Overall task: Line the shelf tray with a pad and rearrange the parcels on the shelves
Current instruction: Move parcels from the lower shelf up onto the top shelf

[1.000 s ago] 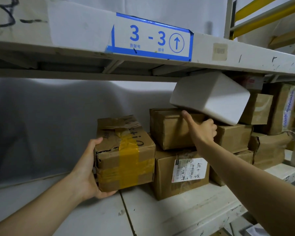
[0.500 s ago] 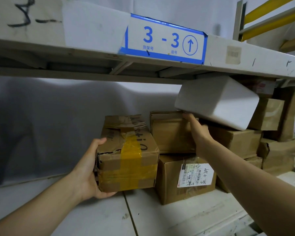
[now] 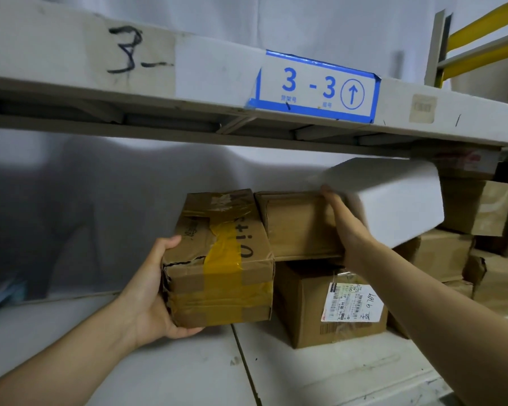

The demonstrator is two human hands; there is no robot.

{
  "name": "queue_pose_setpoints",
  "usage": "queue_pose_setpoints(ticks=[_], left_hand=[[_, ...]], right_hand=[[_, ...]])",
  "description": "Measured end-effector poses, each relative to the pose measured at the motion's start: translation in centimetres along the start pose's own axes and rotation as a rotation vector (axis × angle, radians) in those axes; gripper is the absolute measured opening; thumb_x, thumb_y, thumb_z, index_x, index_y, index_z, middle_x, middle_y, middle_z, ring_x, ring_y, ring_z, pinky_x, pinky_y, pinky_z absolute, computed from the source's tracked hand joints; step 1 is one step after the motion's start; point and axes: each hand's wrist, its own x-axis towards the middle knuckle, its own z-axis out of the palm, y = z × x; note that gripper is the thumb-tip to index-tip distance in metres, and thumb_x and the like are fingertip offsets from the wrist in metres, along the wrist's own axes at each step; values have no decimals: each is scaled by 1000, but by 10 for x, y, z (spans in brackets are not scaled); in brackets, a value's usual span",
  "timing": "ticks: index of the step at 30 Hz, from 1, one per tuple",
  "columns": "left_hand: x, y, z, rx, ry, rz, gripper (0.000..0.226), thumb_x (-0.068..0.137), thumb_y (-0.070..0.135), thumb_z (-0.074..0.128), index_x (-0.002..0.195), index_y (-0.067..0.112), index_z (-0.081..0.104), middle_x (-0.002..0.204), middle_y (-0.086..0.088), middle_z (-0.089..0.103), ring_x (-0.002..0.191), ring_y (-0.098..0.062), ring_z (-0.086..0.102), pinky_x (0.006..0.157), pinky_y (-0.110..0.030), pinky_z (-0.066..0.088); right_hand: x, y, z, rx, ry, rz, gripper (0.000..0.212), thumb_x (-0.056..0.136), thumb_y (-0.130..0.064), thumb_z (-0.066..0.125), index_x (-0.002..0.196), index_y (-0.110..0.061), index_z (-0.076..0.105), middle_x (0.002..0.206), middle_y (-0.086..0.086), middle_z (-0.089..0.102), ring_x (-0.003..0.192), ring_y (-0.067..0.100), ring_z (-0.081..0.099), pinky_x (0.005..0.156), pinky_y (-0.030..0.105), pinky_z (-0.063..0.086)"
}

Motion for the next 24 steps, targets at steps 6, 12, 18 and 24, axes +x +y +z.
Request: queue_pose_setpoints(ticks=[6, 12, 18, 24], left_hand=[[-23, -1, -10, -5, 38, 27, 57, 68, 65, 67, 101, 20, 73, 106, -18, 74, 106, -43, 63, 95, -67, 42], [-52, -15, -21, -28, 70, 9, 62, 69, 69, 62, 104, 19, 72, 109, -20, 73, 108, -44, 61, 95, -63, 44], [-89, -33, -28, -71, 124, 9, 61, 72, 70, 59, 104, 19, 72, 112, -22, 71, 109, -46, 58, 98, -61, 41], [-128, -48, -28, -132, 196, 35, 60, 73, 69, 59, 103, 19, 72, 110, -22, 70, 108, -45, 58, 102, -62, 37]], right_hand=[[-14, -1, 7, 55, 6, 85, 67, 78, -60, 70, 133, -31, 46, 110, 3, 48, 111, 31, 46, 97, 60, 49], [-30, 10, 7, 48, -77, 110, 78, 70, -65, 70, 131, -24, 43, 127, 9, 50, 116, 35, 50, 94, 60, 51], [-46, 17, -7, 25, -174, 46, 66, 79, -63, 64, 130, -25, 45, 128, 9, 51, 116, 32, 50, 100, 54, 47], [-71, 15, -23, 51, -263, 61, 95, 48, -80, 63, 127, -30, 49, 128, 8, 56, 115, 32, 54, 99, 54, 46]])
